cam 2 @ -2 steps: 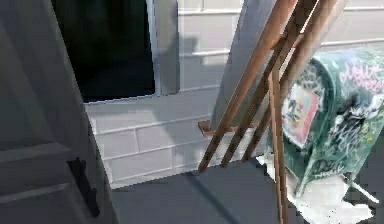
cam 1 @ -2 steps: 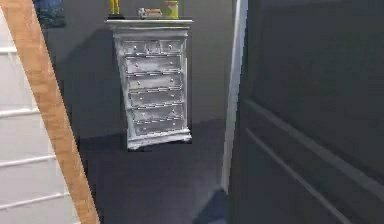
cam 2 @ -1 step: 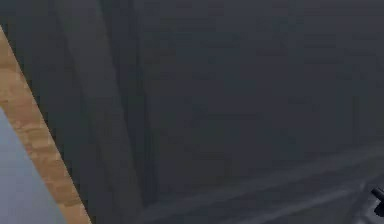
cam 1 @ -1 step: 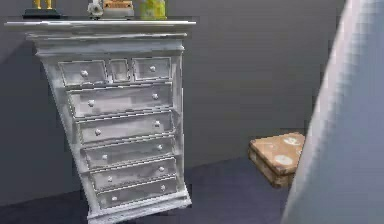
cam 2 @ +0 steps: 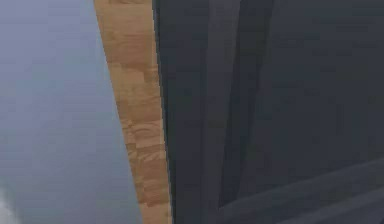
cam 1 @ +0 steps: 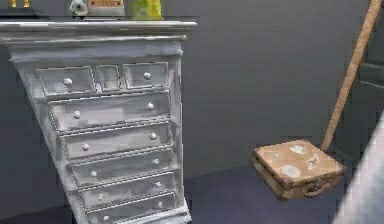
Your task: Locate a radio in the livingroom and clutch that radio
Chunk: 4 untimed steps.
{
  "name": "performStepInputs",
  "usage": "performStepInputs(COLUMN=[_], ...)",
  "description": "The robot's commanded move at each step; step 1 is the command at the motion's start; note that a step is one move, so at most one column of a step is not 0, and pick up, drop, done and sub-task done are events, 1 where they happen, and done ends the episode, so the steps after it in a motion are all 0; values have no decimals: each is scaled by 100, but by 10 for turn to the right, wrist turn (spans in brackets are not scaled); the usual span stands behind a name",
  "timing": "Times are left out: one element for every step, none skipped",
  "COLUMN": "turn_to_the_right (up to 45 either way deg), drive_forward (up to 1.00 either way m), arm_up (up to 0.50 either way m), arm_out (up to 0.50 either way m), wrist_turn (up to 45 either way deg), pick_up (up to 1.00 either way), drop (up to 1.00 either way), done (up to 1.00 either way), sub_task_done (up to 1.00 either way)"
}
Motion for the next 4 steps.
performStepInputs(turn_to_the_right=[90,0,450,240], drive_forward=[0,65,0,0], arm_up=[0,0,0,0], arm_out=[0,0,0,0], wrist_turn=[0,0,0,0], pick_up=[0,0,0,0], drop=[0,0,0,0], done=[0,0,0,0], sub_task_done=[0,0,0,0])
